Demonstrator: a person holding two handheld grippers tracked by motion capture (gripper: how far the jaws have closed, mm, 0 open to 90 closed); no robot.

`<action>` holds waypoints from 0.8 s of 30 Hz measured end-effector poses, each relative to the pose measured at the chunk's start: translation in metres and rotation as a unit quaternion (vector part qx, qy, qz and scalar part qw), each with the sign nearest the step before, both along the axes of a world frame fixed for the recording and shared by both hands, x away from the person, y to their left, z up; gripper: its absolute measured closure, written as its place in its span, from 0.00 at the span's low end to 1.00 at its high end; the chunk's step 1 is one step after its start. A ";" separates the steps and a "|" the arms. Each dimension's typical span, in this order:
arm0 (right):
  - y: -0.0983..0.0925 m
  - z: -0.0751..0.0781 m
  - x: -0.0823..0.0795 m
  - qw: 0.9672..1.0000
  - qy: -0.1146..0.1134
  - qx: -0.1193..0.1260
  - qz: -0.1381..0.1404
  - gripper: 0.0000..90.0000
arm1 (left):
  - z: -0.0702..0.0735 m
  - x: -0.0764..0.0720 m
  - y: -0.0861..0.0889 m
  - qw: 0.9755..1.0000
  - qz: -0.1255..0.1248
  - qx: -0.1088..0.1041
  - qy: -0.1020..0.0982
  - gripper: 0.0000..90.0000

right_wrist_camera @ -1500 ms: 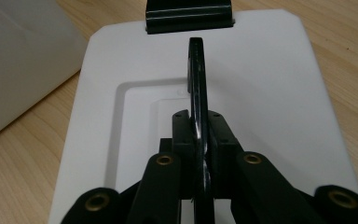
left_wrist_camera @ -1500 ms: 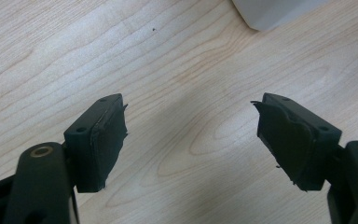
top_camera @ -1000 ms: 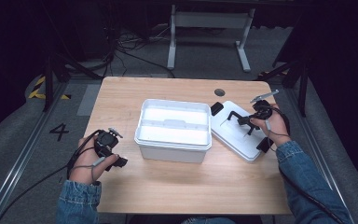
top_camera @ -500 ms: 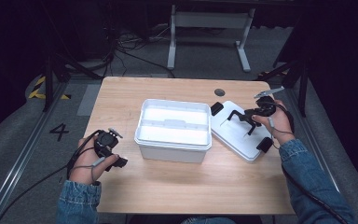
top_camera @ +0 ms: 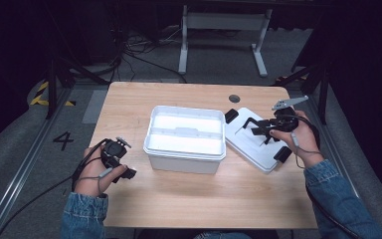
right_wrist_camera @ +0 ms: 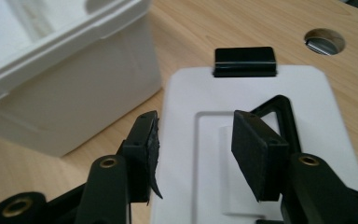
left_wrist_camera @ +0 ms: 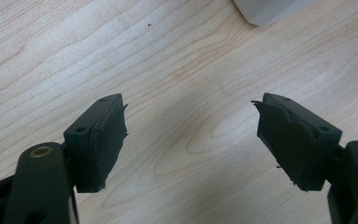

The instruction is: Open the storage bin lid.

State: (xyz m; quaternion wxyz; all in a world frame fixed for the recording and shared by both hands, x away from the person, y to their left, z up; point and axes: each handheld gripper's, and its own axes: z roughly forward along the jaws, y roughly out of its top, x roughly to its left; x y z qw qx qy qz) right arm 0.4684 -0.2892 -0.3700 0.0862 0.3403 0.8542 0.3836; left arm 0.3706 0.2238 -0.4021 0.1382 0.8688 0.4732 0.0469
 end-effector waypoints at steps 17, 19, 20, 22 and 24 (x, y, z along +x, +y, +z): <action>0.029 0.001 -0.064 0.997 0.012 -0.002 0.074 0.58 | 0.001 0.001 -0.002 1.000 -0.006 0.003 0.000 0.27; 0.030 -0.002 -0.069 0.997 0.014 -0.007 0.079 0.58 | 0.001 0.002 -0.003 1.000 -0.008 0.003 0.000 0.27; 0.031 -0.003 -0.073 0.997 0.016 -0.005 0.081 0.58 | 0.001 0.002 -0.003 1.000 -0.008 0.003 -0.001 0.27; 0.031 -0.006 -0.079 0.996 0.017 0.001 0.084 0.58 | 0.001 0.002 -0.004 1.000 -0.009 0.005 -0.002 0.27; 0.032 -0.011 -0.085 0.996 0.021 0.008 0.087 0.58 | 0.000 0.003 -0.004 1.000 -0.009 0.007 -0.001 0.27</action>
